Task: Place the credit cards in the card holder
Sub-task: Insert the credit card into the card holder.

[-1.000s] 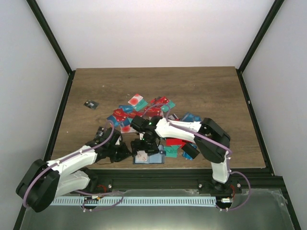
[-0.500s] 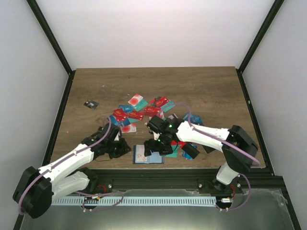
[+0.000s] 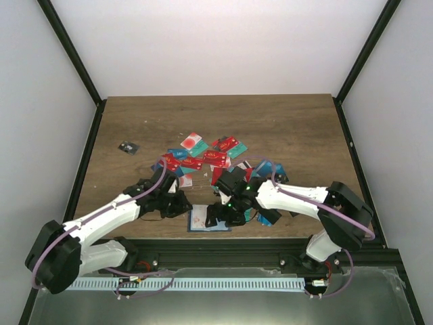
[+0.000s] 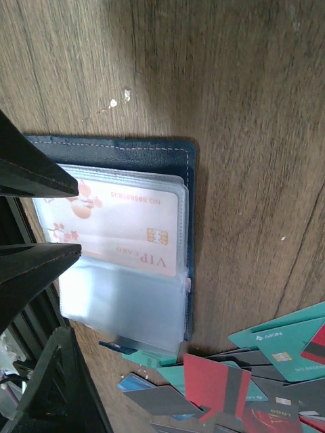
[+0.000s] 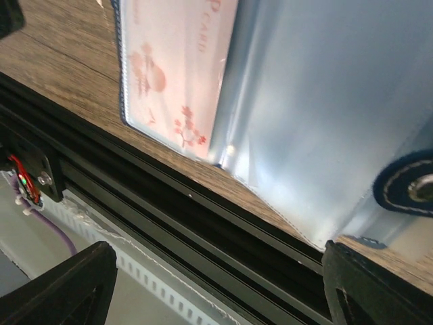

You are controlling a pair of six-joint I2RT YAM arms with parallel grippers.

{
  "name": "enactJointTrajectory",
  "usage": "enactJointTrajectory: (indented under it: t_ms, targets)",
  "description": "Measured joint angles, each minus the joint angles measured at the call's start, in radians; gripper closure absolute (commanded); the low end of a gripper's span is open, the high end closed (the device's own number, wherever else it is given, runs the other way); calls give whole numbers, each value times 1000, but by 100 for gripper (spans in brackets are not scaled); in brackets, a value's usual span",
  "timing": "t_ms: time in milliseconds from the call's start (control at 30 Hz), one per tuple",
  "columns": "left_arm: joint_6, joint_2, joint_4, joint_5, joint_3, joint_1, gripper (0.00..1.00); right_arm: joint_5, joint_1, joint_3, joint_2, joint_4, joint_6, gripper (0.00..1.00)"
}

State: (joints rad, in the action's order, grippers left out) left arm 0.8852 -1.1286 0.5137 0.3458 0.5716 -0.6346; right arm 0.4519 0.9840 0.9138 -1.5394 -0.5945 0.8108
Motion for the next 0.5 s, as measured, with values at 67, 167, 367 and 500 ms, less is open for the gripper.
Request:
enactJointTrajectory:
  t_ms: [67, 167, 367, 500]
  targets:
    - [-1, -13, -3, 0, 9, -3, 78, 2, 0, 0, 0, 22, 7, 15]
    - [-3, -21, -6, 0, 16, -6, 78, 1, -2, -1, -1, 43, 14, 16]
    - [-3, -34, -7, 0, 23, -21, 78, -12, -10, -1, -9, 42, 20, 16]
    - [-3, -48, -13, -1, 34, -40, 78, -27, -10, -19, 0, 35, 24, 16]
